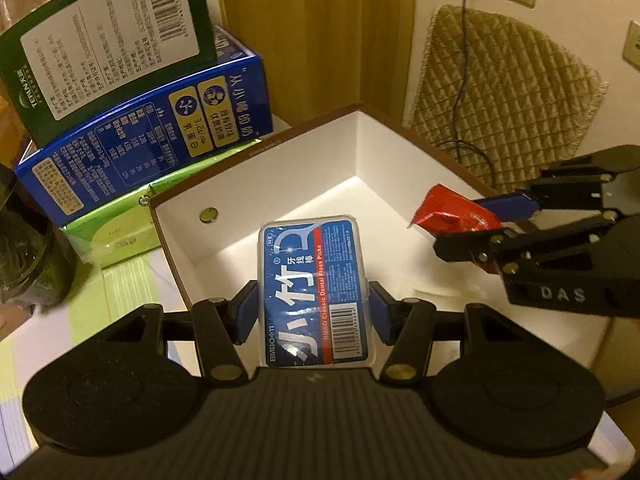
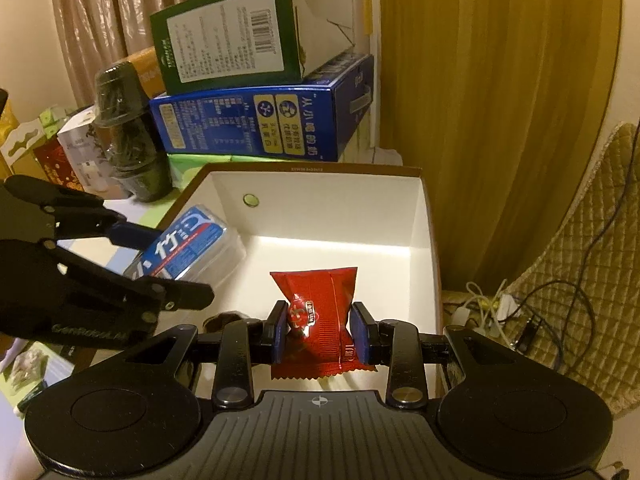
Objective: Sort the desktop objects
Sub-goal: 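Carry the toothpick case and candy packet with both grippers over the box, then open both grippers to drop the toothpick case and candy into the box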
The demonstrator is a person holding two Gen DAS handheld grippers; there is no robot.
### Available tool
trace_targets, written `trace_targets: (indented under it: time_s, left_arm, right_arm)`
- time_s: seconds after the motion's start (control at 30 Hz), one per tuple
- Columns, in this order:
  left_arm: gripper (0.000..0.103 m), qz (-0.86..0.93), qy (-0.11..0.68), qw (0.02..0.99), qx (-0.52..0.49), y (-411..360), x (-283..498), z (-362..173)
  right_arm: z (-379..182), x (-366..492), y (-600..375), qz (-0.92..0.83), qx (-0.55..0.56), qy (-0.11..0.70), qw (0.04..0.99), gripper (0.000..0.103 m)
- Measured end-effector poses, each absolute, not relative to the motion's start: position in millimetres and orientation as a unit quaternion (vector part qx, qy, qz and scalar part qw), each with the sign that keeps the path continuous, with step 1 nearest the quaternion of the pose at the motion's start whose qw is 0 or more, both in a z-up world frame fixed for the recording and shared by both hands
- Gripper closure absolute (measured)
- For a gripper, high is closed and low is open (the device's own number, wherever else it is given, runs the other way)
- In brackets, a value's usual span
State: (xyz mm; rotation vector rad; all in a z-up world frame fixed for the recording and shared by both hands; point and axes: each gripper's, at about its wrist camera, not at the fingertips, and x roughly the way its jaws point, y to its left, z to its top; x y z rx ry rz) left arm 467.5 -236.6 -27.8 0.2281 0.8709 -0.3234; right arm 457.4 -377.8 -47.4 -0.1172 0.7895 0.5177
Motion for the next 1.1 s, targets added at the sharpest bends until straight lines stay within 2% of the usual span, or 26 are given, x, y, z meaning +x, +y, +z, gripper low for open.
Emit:
trace_targets:
  time_s: [0.6,1.1]
  left_arm:
    - [0.05,-0.121,0.475,0.86,0.143,-238.7,534.1,-77.2]
    - [0.049,-0.114,0.47,0.862,0.153,-242.3,542.9,-78.9]
  right_arm:
    - [-78.1,500.6,-359.3,0.239,-0.073,0.413,0.876,0.073]
    - [-90.2,509.5,-354.8,0.234,-0.08,0.422,0.872,0.073]
